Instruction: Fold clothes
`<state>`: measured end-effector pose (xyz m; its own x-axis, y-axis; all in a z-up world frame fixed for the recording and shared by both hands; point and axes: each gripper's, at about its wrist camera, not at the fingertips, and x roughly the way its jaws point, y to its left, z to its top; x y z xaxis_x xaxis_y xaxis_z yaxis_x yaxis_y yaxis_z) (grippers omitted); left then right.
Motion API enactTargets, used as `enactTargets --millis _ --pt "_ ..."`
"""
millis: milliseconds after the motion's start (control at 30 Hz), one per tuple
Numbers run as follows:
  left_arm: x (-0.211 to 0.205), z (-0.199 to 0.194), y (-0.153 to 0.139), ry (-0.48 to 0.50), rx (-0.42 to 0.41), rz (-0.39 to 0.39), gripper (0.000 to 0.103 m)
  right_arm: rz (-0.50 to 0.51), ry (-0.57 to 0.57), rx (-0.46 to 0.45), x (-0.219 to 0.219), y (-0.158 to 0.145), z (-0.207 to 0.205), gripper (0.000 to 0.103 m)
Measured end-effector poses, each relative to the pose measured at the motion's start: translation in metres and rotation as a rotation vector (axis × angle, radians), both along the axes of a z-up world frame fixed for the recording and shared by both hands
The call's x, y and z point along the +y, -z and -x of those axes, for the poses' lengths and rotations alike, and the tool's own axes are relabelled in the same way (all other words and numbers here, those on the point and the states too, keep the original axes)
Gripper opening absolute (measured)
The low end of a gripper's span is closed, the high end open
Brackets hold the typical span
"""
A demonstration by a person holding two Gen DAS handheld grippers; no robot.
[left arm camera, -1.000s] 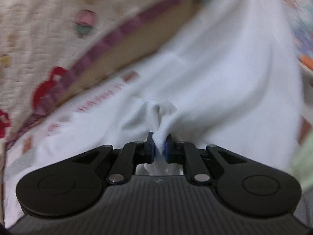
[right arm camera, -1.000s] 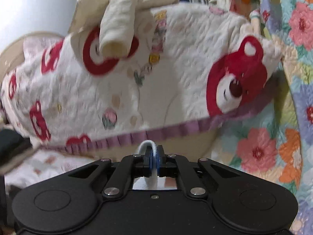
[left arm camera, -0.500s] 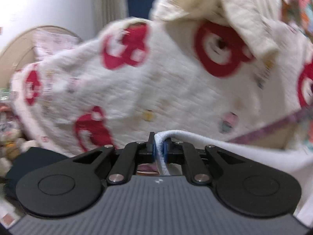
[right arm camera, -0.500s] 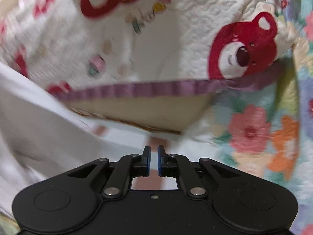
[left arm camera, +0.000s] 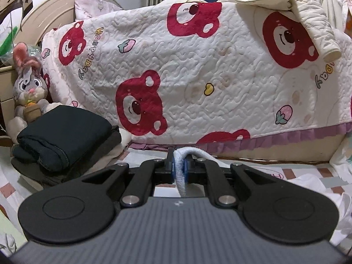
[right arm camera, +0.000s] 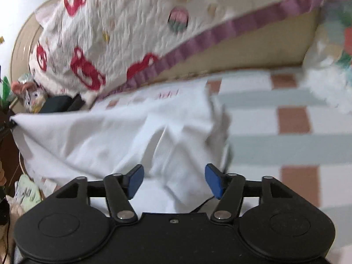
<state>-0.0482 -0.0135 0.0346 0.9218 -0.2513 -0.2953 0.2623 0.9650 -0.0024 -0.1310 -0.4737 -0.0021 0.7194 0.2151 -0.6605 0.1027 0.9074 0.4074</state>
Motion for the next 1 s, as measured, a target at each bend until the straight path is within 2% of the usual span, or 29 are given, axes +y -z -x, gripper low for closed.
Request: enactTargets --millis 100,167,233,300,333,367,400,467,567,600,667,800,900,1000 --pt "0.006 0.007 0.001 0.014 -0.033 -0.017 0.007 0.102 0.054 0.043 0.017 0.009 -0.017 0.070" --pt "0.012 0.013 0.000 0.014 -0.059 -0.028 0.007 0.135 0.160 0.086 0.017 0.017 -0.029 0.073" --pt "0.022 0.016 -0.004 -0.003 -0.079 -0.019 0.007 0.108 0.253 0.156 0.008 0.029 -0.038 0.073" --pt "0.033 0.018 -0.009 -0.023 -0.090 0.010 0.007 0.023 0.310 0.198 0.000 0.038 -0.037 0.072" --pt "0.040 0.019 -0.011 -0.034 -0.087 0.027 0.007 -0.028 0.314 0.196 -0.003 0.040 -0.033 0.056" --pt "0.046 0.019 -0.012 -0.044 -0.081 0.043 0.007 -0.078 0.318 0.193 -0.005 0.042 -0.029 0.025" --pt "0.053 0.019 -0.013 -0.052 -0.070 0.061 0.007 -0.092 0.310 0.195 -0.005 0.041 -0.025 0.016" --pt "0.062 0.018 -0.014 -0.056 -0.038 0.095 0.007 -0.021 0.282 0.158 0.003 0.027 -0.016 0.008" --pt "0.071 0.022 -0.018 -0.041 0.000 0.122 0.007 0.120 0.269 0.020 0.010 -0.015 0.009 0.007" --pt "0.074 0.025 -0.019 -0.027 0.022 0.133 0.007 0.157 0.272 -0.035 0.010 -0.031 0.019 0.007" --pt "0.081 0.032 -0.021 0.015 0.085 0.148 0.007 0.125 0.323 -0.109 0.001 -0.057 0.052 0.007" --pt "0.083 0.046 -0.008 0.114 0.255 0.084 0.007 0.137 0.334 -0.082 -0.011 -0.060 0.095 0.007" --pt "0.070 0.042 0.012 0.163 0.378 0.000 0.007 0.164 0.339 -0.117 -0.024 -0.084 0.070 0.007" --pt "0.034 0.018 0.034 0.219 0.497 -0.110 0.007 0.193 0.345 -0.161 -0.037 -0.112 0.038 0.007"
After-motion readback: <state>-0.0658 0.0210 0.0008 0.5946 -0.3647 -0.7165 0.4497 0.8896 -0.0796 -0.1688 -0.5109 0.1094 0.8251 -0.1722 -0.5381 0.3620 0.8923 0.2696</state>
